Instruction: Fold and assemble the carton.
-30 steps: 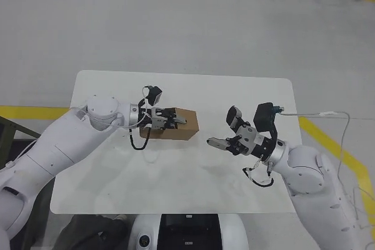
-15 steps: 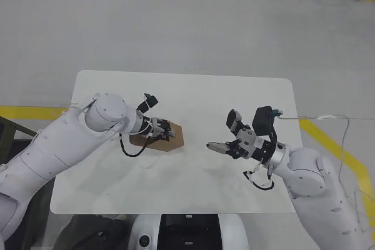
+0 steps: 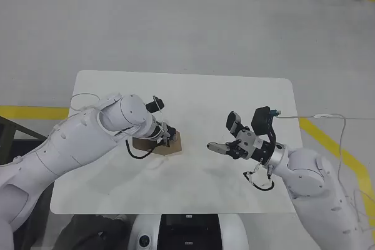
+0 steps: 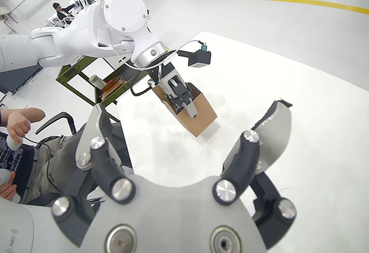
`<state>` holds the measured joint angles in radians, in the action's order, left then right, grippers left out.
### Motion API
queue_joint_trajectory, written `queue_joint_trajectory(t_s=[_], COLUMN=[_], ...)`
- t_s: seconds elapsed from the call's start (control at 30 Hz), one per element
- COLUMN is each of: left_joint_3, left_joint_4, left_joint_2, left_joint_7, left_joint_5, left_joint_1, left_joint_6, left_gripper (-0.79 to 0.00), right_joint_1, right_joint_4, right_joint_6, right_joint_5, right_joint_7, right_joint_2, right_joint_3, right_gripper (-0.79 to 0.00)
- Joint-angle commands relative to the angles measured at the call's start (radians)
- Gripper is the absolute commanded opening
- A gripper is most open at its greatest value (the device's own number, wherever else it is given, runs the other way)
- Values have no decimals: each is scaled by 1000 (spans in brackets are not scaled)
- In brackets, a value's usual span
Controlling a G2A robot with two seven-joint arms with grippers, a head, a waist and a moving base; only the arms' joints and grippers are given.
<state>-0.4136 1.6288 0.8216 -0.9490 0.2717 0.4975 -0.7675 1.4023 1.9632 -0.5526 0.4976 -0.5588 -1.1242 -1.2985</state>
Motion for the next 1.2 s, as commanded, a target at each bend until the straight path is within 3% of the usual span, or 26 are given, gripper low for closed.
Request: queue_joint_trajectory(t_s=[0.0, 0.1, 0.27, 0.53, 0.67, 0.87, 1.17], left_joint_3=[13, 25, -5, -57, -124, -267, -445], left_joint_4=[-16, -36, -59, -82, -67, -41, -73], left_joint_2=[19, 47, 88, 110, 102, 66, 33], left_joint_7=[7, 28, 88, 124, 137, 123, 267], left_joint_5=[-8, -2, 87, 153, 225, 331, 292], left_joint_1=[-14, -24, -21, 3, 38, 132, 264], left_joint_6=[5, 23, 160, 293, 408, 597, 917], left_gripper=[0, 0, 0, 0, 0, 0, 0], right_joint_1=[0, 2, 11, 14, 10, -4, -10], right_joint_4=[-3, -6, -10, -13, -12, -11, -1], right_joint_6=[7, 10, 7, 8, 7, 10, 19], right_joint_5=[-7, -16, -26, -38, -43, -47, -36], right_joint_7=[5, 11, 17, 15, 9, -1, 5], right_joint_2=[1, 3, 7, 11, 12, 13, 15], right_joint_3=[-5, -14, -27, -30, -24, -5, 8], right_gripper=[0, 0, 0, 0, 0, 0, 0])
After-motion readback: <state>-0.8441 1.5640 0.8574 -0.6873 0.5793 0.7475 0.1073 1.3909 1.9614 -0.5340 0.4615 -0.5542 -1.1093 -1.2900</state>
